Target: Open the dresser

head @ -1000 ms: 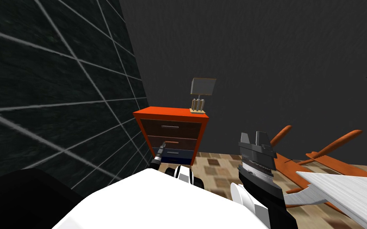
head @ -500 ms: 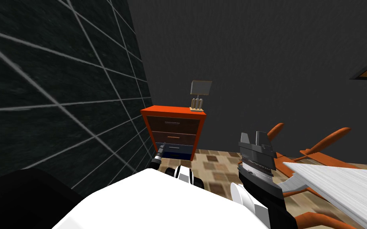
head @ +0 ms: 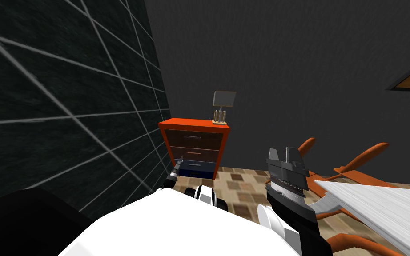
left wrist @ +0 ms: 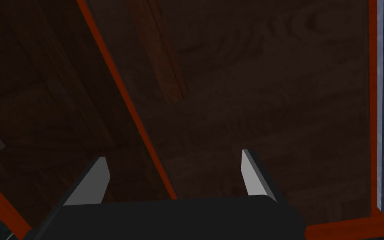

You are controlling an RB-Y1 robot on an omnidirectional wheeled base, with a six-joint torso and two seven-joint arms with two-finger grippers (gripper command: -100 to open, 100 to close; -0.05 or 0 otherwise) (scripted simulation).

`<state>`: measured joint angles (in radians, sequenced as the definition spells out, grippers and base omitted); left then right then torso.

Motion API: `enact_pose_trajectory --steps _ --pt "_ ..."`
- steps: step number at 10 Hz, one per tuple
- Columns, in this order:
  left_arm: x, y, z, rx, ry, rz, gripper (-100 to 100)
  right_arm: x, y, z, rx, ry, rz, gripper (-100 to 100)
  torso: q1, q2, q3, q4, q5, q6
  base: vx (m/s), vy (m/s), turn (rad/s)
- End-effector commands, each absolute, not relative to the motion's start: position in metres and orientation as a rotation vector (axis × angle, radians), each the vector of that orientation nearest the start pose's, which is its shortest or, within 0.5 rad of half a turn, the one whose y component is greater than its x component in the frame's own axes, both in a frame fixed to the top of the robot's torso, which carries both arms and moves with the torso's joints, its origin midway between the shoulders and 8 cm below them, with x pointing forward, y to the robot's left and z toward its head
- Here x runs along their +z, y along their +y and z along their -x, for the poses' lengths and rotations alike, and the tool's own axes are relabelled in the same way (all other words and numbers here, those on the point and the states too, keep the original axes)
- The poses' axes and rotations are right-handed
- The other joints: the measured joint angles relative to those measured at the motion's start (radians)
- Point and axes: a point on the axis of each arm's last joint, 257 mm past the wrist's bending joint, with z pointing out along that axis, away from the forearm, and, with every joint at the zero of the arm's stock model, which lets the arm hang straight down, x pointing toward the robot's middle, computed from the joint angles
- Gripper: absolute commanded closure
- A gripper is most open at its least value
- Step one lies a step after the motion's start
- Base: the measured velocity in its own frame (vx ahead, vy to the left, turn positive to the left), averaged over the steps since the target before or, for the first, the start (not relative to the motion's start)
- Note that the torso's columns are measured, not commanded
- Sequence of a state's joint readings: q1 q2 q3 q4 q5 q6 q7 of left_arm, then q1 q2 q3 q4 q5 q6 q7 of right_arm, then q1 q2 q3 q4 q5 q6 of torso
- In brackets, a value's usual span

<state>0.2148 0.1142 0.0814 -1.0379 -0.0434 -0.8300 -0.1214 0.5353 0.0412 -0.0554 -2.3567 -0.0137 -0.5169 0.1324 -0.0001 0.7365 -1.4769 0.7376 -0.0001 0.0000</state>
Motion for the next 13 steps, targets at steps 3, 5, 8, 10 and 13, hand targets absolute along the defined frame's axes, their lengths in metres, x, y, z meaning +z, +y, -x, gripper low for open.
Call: enact_pose_trajectory --steps 3,5,8,10,13 --pt "-0.363 0.309 -0.41 -0.984 1.181 1.041 -100 0.051 -0.302 -0.318 1.128 0.559 -0.589 0 -0.001 0.001 0.0 0.0 0.0 0.0 0.108 -0.013 -0.002" --pt "-0.362 0.307 -0.412 -0.988 1.177 1.047 -100 0.051 -0.302 -0.318 1.128 0.559 -0.589 0 0.001 0.006 0.004 0.002 0.0 0.0 0.019 0.005 0.0" --pt "-0.358 0.308 -0.418 -0.989 1.176 1.048 100 0.051 -0.302 -0.318 1.128 0.559 -0.589 0 0.0 0.001 0.001 0.0 0.0 0.0 0.02 -0.003 -0.001" --pt "-0.356 0.308 -0.418 -0.992 1.179 1.045 100 0.051 -0.302 -0.318 1.128 0.559 -0.589 0 -0.001 0.007 0.004 0.001 0.0 0.0 -0.133 -0.018 0.019" --pt "-0.353 0.307 -0.419 -0.998 1.182 1.042 100 0.051 -0.302 -0.318 1.128 0.559 -0.589 0 -0.002 0.005 0.003 0.002 -0.001 0.0 -0.194 -0.05 0.025"
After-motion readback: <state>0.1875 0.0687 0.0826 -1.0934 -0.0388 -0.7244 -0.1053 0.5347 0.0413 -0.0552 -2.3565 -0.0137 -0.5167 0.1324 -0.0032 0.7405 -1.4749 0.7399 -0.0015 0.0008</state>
